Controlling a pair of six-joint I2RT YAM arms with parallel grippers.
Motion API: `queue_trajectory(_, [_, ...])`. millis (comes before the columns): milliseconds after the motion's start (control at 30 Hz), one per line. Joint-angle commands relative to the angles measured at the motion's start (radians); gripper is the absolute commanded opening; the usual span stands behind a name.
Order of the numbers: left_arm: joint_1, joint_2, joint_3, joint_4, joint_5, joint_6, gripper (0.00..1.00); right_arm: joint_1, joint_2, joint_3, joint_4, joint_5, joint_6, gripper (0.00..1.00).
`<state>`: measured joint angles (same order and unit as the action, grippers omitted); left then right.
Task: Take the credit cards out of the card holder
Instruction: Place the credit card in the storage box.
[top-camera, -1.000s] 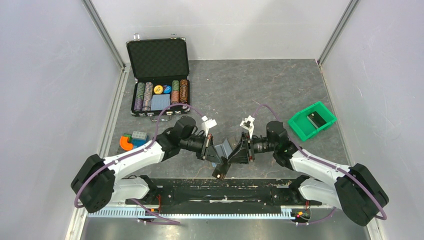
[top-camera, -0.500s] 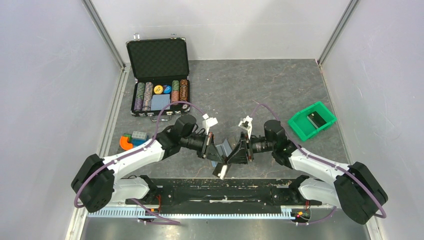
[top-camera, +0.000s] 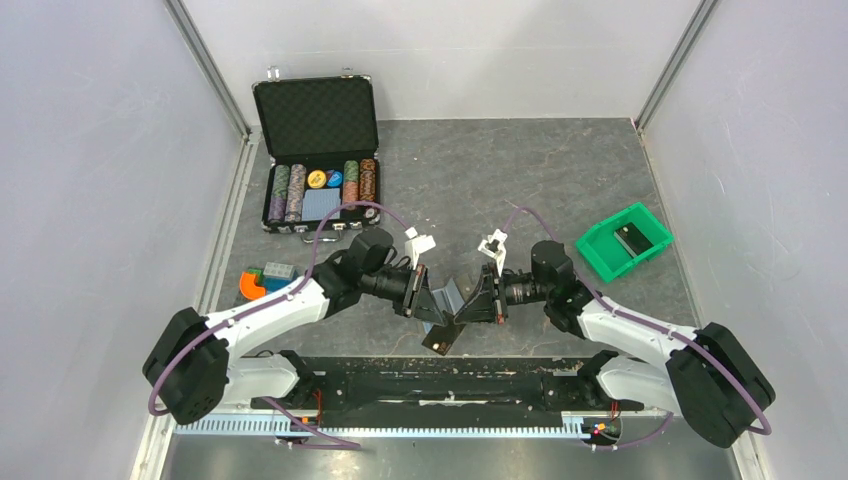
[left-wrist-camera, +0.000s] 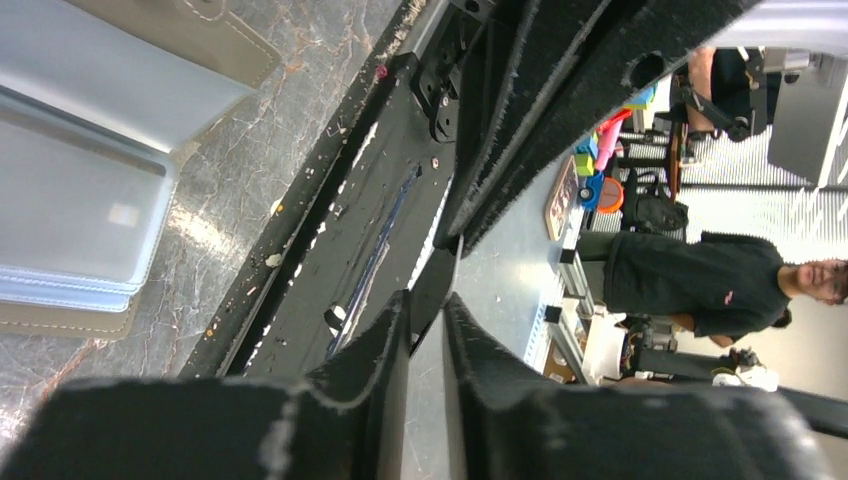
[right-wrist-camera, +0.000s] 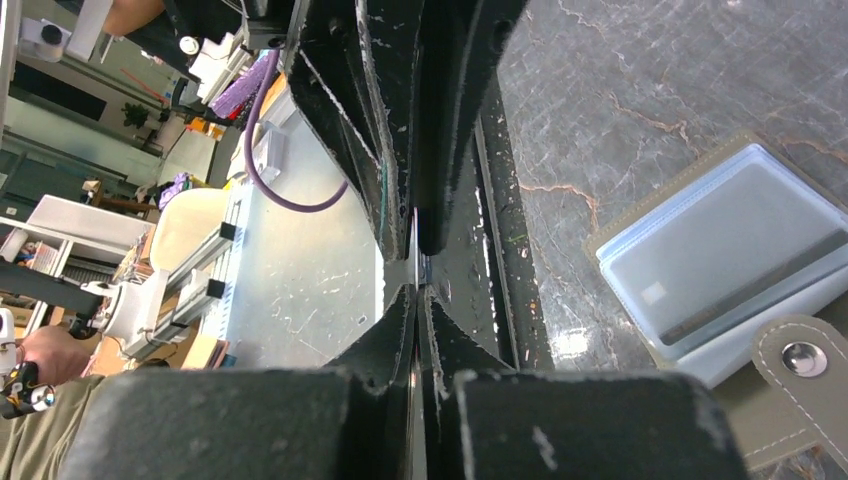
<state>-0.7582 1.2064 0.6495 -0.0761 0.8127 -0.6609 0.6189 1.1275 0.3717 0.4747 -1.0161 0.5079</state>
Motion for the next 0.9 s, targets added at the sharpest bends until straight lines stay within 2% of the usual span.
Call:
queue_trajectory(0, [-0.003,0.004,0.072,-0.075,-0.067,0.072,0.31,0.0,-0.015,-0.002,0.157,0.014,0.056,0.0])
queue_trajectory(67, [-0.003,-0.001,0.093,-0.126,-0.104,0.108,0.42,-0.015,-0.025,-0.002,0.154,0.03,0.065,0.0])
queue_trajectory(233, [-0.003,-0.058,0.139,-0.237,-0.243,0.151,0.88,-0.13,-0.062,0.011,0.042,0.084,0.043,0.0])
queue_trajectory(300, [-0.003,-0.092,0.163,-0.287,-0.316,0.172,0.99,-0.174,-0.081,0.042,-0.058,0.124,-0.004,0.0])
queue_trajectory(533, [-0.003,-0.208,0.24,-0.465,-0.576,0.237,1.0,-0.352,-0.148,0.144,-0.297,0.333,-0.049,0.0])
queue_trajectory(733, [-0.003,-0.316,0.221,-0.522,-0.761,0.243,1.0,-0.572,-0.218,0.227,-0.528,0.683,-0.098,0.0])
queue_trajectory(867, [-0.003,-0.38,0.217,-0.581,-0.861,0.243,1.0,-0.735,-0.287,0.243,-0.564,0.875,-0.09,0.0])
